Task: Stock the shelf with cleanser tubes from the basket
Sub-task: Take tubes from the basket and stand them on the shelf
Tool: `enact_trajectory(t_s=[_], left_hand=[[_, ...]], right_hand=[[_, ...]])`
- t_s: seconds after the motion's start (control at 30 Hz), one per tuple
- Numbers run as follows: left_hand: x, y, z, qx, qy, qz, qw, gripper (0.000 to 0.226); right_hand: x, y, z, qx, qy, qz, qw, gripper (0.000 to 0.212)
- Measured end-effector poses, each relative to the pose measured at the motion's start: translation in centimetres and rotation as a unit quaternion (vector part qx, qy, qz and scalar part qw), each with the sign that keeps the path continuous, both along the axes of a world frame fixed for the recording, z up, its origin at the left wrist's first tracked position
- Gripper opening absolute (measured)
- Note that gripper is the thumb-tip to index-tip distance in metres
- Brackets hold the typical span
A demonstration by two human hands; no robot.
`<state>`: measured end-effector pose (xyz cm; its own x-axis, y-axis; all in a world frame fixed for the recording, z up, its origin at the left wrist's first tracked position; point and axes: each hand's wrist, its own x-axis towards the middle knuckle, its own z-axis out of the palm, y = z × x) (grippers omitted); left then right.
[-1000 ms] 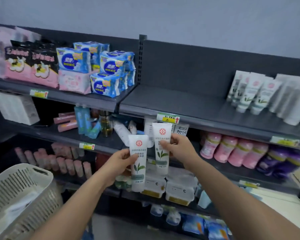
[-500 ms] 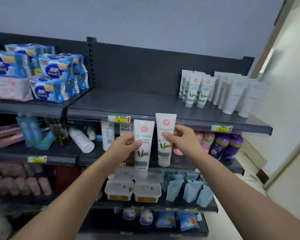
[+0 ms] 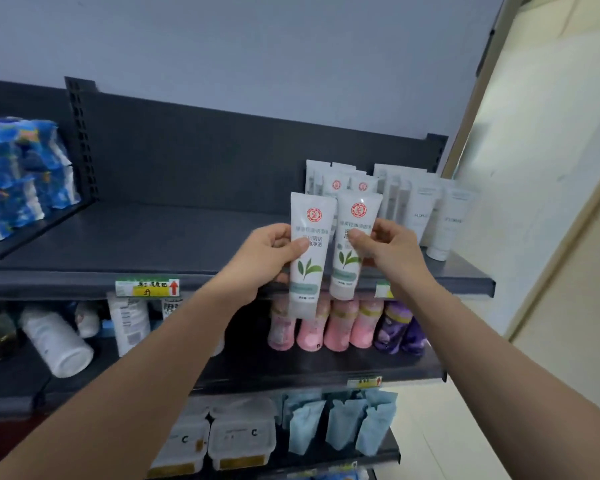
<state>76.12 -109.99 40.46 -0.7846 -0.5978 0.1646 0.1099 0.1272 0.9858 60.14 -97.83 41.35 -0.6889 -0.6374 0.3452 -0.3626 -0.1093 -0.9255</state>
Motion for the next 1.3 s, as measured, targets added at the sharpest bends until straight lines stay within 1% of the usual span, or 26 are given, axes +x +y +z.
enact_trajectory(t_s=[0.13,0.27,0.4,0.5,0.67,0.9,1.13,1.3], left_hand=[[-4.8,-2.2,1.2,-0.015,0.034,-0.016,0.999,0.010],[-9.0,-4.2,1.3,-0.041,0.023,-0.012,0.999,0.012],[-12.4,-5.5,1.1,-0.054,0.023,0.008,0.998,0.014],[-14.5,-6.1,0.9,-0.051,0.016,0.020,0.998,0.020],[-17.3,-6.6,-0.1,-0.041,0.000,0.048,0.998,0.022],[-19.2,-7.2,-1.0,-0.056,-0.011,0.091,0.994,0.024],[-19.7,-6.8,-1.3,-0.056,-0.001,0.106,0.993,0.025],[-19.7,-6.7,-1.4,-0.070,-0.031,0.109,0.991,0.030]], right_hand=[[-4.2,-1.8,1.0,-0.004,0.003,-0.031,0.999,0.012],[-7.6,-3.0,0.7,-0.008,0.018,-0.066,0.998,0.014],[-10.5,-4.0,-0.2,-0.011,0.000,-0.086,0.996,0.018],[-12.3,-4.7,-0.6,-0.011,-0.013,-0.087,0.996,0.021],[-14.5,-6.0,-1.1,-0.011,-0.028,-0.065,0.997,0.020],[-16.7,-6.9,-1.7,-0.003,-0.033,-0.038,0.999,0.023],[-17.6,-7.0,-1.8,-0.002,0.010,-0.021,1.000,0.022],[-17.8,-7.2,-2.0,0.003,0.033,-0.020,0.999,0.023]])
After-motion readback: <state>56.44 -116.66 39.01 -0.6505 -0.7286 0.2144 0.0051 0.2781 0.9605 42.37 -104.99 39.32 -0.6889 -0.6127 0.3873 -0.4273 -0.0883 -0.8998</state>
